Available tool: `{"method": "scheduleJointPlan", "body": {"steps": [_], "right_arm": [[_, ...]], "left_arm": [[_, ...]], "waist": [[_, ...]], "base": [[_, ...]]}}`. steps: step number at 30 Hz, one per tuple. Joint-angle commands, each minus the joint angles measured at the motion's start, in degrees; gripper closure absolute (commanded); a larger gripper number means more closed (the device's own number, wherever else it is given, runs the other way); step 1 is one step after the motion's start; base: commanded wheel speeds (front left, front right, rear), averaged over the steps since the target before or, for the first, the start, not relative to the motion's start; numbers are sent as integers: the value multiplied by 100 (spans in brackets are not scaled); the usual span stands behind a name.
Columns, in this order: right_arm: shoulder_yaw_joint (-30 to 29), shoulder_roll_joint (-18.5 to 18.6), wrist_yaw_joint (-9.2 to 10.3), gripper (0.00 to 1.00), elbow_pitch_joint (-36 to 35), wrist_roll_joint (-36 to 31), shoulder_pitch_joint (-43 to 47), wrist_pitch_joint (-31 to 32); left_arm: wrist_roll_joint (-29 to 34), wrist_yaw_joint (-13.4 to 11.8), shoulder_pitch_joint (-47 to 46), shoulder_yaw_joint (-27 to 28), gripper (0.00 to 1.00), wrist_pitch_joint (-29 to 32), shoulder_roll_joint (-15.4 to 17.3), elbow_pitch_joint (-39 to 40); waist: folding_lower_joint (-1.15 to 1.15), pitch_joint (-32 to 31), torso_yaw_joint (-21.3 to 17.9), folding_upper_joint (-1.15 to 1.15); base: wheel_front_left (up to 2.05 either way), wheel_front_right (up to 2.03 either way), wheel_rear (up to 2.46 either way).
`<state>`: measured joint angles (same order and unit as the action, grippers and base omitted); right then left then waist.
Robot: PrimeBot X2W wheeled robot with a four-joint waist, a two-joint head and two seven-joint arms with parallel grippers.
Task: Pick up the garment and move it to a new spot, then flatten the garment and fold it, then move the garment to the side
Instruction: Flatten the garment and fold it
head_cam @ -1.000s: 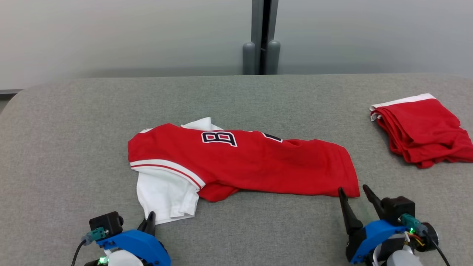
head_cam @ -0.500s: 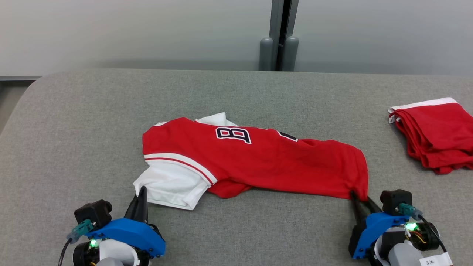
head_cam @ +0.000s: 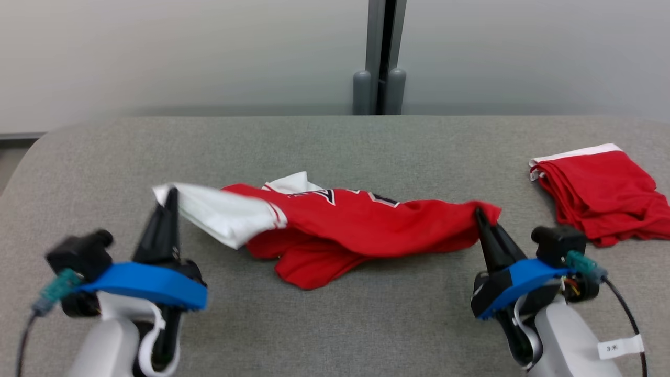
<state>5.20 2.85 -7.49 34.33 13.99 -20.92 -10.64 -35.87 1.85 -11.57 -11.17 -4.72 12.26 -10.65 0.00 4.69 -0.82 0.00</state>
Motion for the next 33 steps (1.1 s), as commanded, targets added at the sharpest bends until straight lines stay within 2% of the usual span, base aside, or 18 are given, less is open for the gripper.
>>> {"method": "scheduleJointPlan", "body": {"steps": [1, 6, 11, 16, 20, 26, 30, 33], "right_arm": [[16, 12, 0, 100, -157, 39, -91, 28], [-37, 14, 0, 100, -1464, 0, -107, 372], [-298, 13, 0, 100, -2978, -110, -97, 883], [-592, 11, 0, 100, -4292, -79, -120, 1337], [-755, 9, 0, 100, -5088, -162, -201, 1686], [-993, 9, 0, 100, -5557, -265, -417, 2112], [-1082, 9, 0, 100, -5259, -207, -680, 2277], [-1030, 10, 0, 100, -4785, -242, -1087, 2360]], "left_arm": [[46, -26, -138, 63, 100, -17, 73, 140], [236, -182, -556, 238, 100, 198, 454, 1219], [328, -293, -1137, 399, 100, 670, 833, 2158], [433, -339, -1882, 522, 100, 1124, 1184, 2712], [465, -280, -2498, 560, 100, 1435, 1430, 2904], [487, -148, -3141, 386, 100, 1793, 1582, 2781], [375, -104, -3438, 274, 100, 1967, 1520, 2419], [431, -55, -3690, 212, 100, 2073, 1595, 2139]], "waist": [[0, -68, -58, 0], [0, -281, -141, 0], [0, -415, -204, 0], [0, -454, -273, 0], [0, -395, -337, 0], [0, -161, -385, 0], [0, 200, -393, 0], [0, 644, -434, 0]], "base": [[0, 0, 0], [0, 0, 0], [0, 0, 0], [0, 0, 0], [0, 0, 0], [0, 0, 0], [0, 0, 0], [0, 0, 0]]}}
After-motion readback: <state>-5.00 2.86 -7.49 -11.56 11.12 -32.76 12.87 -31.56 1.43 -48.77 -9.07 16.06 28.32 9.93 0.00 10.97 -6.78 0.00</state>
